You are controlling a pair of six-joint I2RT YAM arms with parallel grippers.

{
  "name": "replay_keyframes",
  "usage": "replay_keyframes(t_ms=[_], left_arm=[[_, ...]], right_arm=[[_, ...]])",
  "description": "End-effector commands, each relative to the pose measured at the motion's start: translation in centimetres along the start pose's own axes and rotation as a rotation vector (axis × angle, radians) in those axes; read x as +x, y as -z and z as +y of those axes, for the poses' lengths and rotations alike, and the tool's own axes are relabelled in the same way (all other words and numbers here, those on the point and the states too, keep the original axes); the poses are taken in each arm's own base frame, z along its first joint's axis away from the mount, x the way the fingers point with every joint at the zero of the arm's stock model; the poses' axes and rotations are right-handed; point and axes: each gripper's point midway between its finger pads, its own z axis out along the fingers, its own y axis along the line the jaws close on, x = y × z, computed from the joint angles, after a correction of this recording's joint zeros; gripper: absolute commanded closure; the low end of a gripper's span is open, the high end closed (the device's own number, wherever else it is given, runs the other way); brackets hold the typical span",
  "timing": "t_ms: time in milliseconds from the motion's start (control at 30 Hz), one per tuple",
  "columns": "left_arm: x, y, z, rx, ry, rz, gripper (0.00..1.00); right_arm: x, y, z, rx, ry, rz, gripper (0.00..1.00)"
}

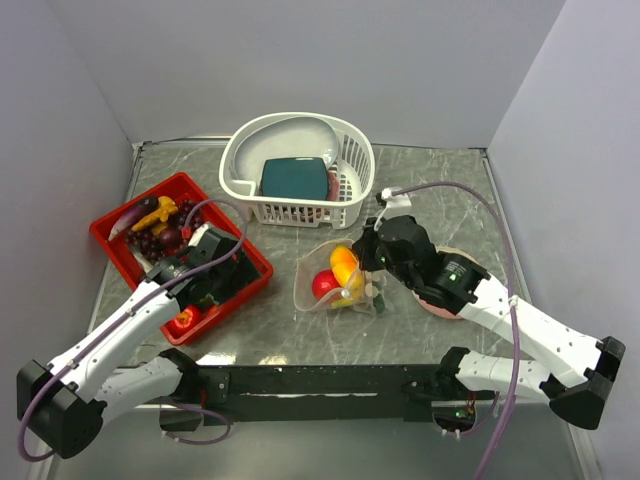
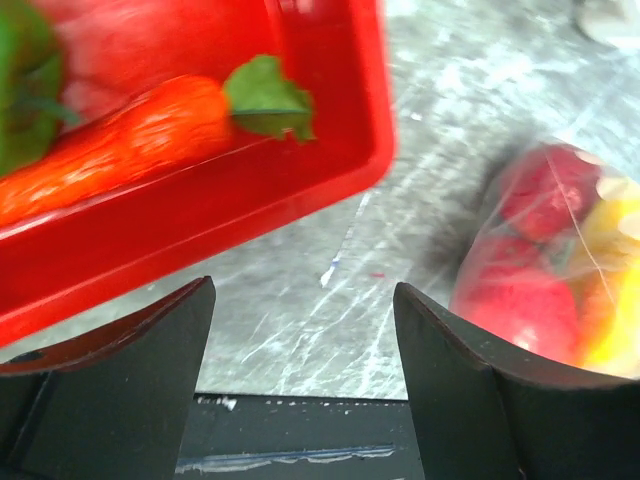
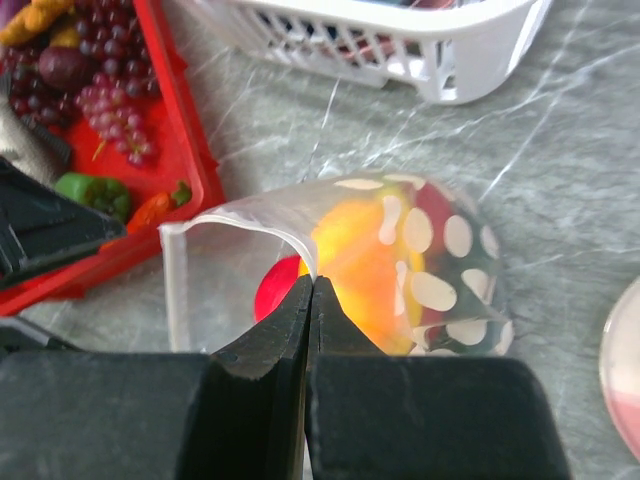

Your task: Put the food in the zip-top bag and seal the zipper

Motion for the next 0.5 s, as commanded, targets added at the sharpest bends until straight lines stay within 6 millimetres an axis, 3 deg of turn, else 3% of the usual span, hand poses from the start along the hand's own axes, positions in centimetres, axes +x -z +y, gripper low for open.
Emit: replay_keyframes(t_ms=[0, 200, 367, 467], left_arm=[[0.0, 0.1, -2.1, 0.157, -0.079, -0.010, 0.22], [0.2, 1.0, -5.5, 0.331, -0.131, 0.009, 0.23], [1.1, 2.9, -7.3, 0.512, -0.184, 0.018, 0.25], [2.2, 3.4, -7.4, 0.556, -0.218, 0.056, 0.27]], right_arm=[[-4.8, 1.7, -0.4, 0.058, -0.044, -0.125, 1.00], [-8.0, 4.3, 0.0, 0.036, -0.136, -0.207, 1.00], [-5.1, 1.6, 0.5, 0.053, -0.158, -0.094, 1.00], [-5.2, 1.2, 0.4, 0.048, -0.168, -0.123, 1.00]])
